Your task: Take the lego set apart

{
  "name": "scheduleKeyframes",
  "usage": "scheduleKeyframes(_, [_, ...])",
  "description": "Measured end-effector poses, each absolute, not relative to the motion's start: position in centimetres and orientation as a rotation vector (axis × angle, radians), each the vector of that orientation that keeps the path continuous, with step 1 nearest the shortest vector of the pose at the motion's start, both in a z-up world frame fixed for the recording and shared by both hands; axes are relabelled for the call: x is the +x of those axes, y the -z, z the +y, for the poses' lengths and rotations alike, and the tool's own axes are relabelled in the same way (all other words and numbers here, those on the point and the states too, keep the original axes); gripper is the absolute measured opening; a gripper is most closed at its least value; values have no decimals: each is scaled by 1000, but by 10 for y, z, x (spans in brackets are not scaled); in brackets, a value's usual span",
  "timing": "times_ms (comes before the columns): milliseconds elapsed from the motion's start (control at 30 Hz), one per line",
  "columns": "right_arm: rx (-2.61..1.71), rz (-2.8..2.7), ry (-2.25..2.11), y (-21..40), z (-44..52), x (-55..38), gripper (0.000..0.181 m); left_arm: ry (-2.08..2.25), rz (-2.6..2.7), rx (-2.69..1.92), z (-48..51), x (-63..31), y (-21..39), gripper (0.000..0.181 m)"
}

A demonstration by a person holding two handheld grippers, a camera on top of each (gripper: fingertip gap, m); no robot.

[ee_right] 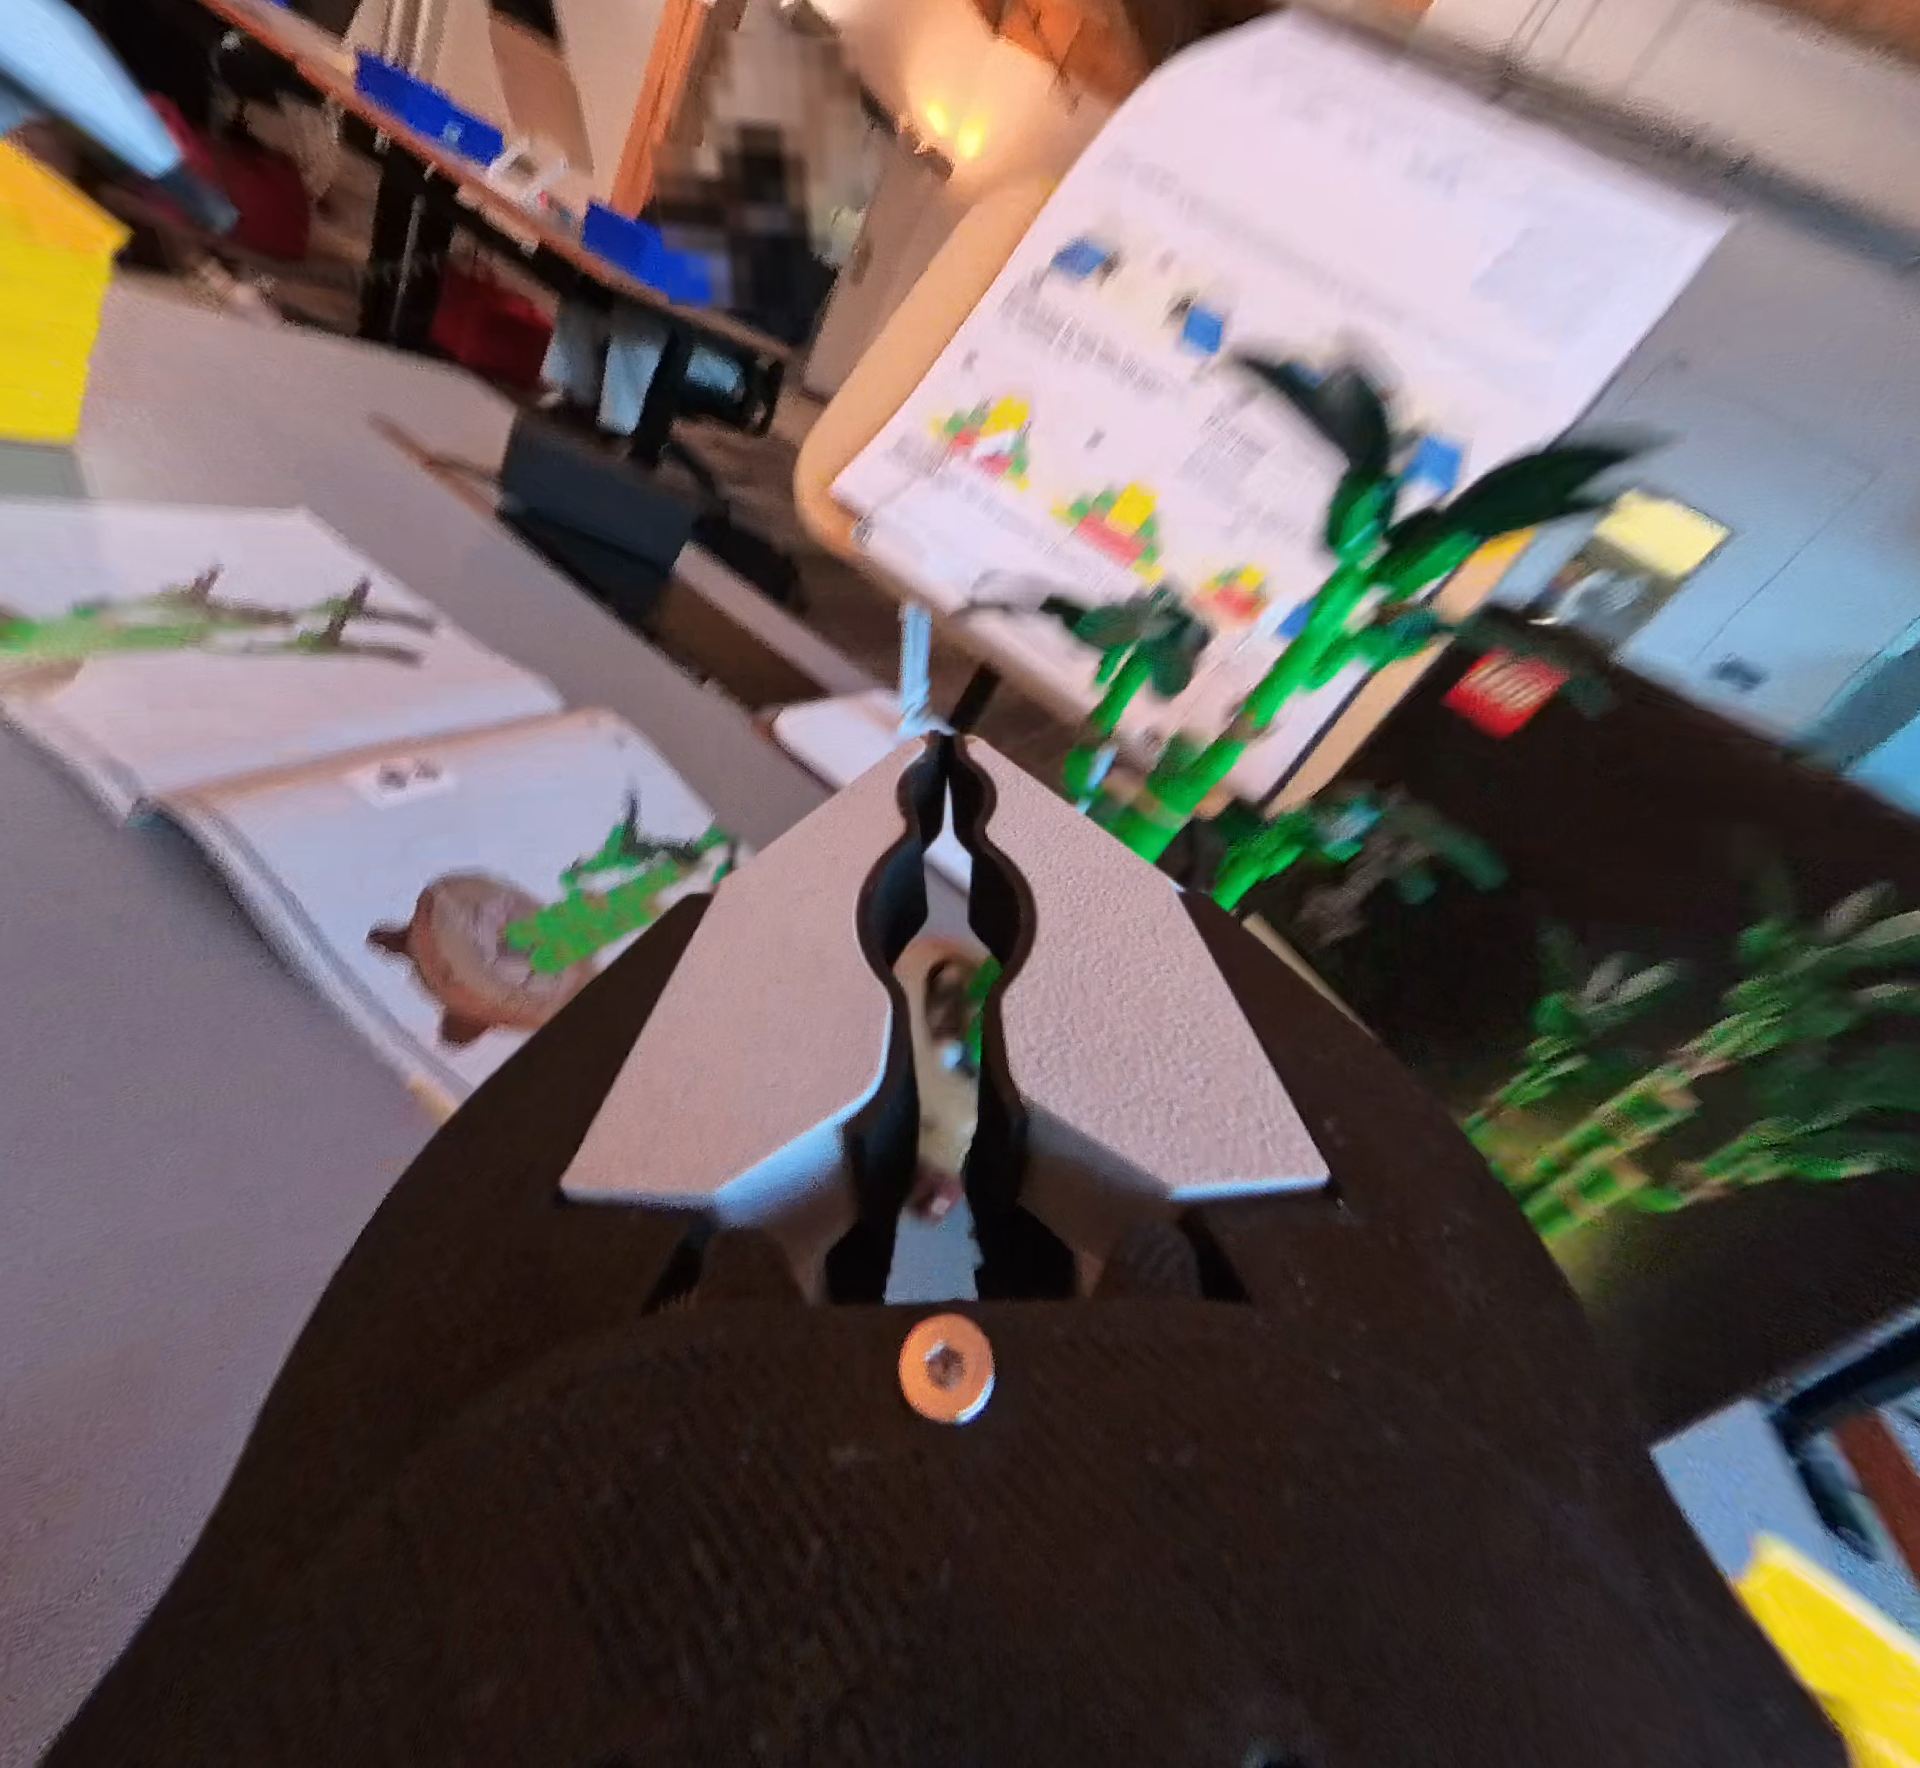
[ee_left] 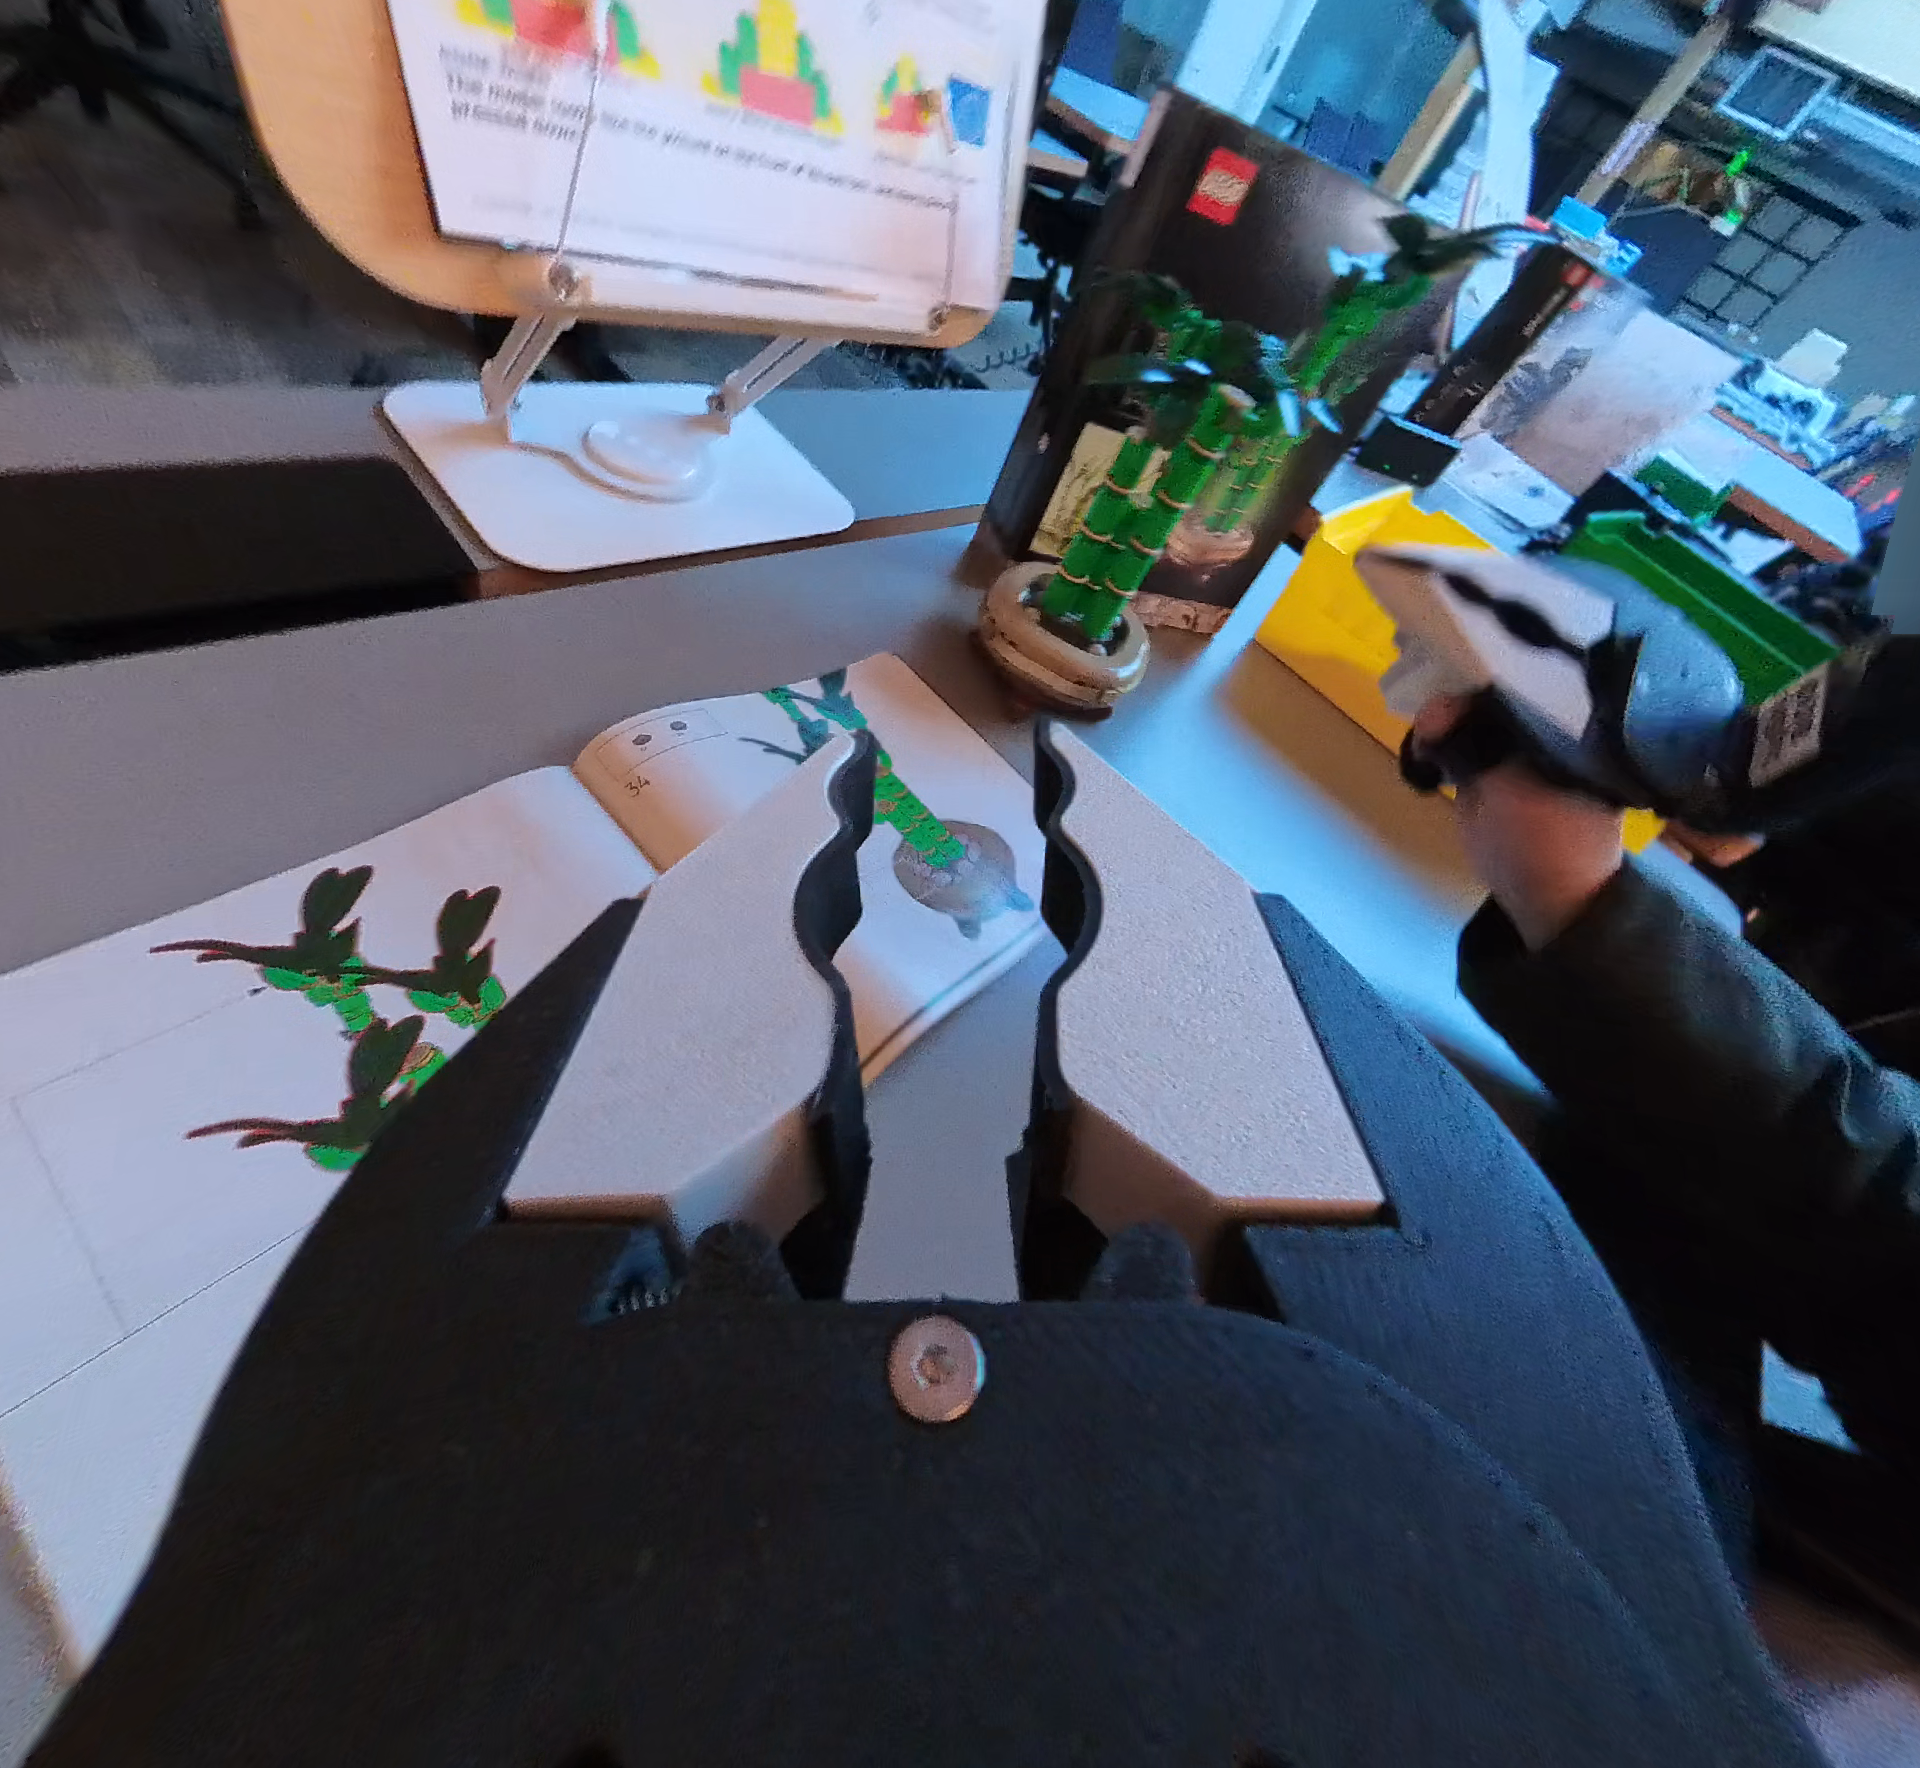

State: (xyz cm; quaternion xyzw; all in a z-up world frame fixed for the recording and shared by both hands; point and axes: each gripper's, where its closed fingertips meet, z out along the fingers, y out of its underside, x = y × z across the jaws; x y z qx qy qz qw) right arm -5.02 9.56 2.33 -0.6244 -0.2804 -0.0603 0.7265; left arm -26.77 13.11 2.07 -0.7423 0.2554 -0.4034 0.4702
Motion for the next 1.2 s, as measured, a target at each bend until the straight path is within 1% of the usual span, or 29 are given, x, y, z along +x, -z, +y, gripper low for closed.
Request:
scheduleKeyframes(67, [-1476, -652, 105, 9, 104, -50, 0, 1046, 565, -1868, 150, -256, -8, 27])
scheduleKeyframes(167, [-1524, -619, 39, 18, 110, -51, 0, 1030, 510, -1905, 174, -252, 11, 25])
scheduleKeyframes(233, [-1543, -565, -52, 20, 111, -51, 0, 947, 506, -1912, 182, -258, 28, 22])
scheduleKeyframes(367, [-1563, -487, -116, 18, 115, -38, 0, 628, 568, -1956, 190, -294, 63, 17])
scheduleKeyframes(467, [-1593, -473, -89, 27, 120, -27, 0, 484, 582, -1979, 198, -311, 70, 21])
scheduleKeyframes(700, [-1591, -598, -32, 45, 124, -32, 1, 480, 549, -2070, 203, -328, 84, 30])
scheduleKeyframes(800, [-1581, -665, -76, 46, 121, -51, 13, 454, 530, -2149, 203, -341, 94, 36])
scheduleKeyframes(900, [-1577, -778, -54, 54, 117, -72, 21, 408, 490, -2186, 207, -355, 99, 37])
scheduleKeyframes(1100, [-1587, -997, 1, 79, 108, -109, 28, 186, 438, -2288, 202, -385, 102, 42])
scheduleKeyframes(1200, [-1582, -1051, 54, 83, 107, -115, 29, 163, 430, -2285, 201, -386, 101, 41])
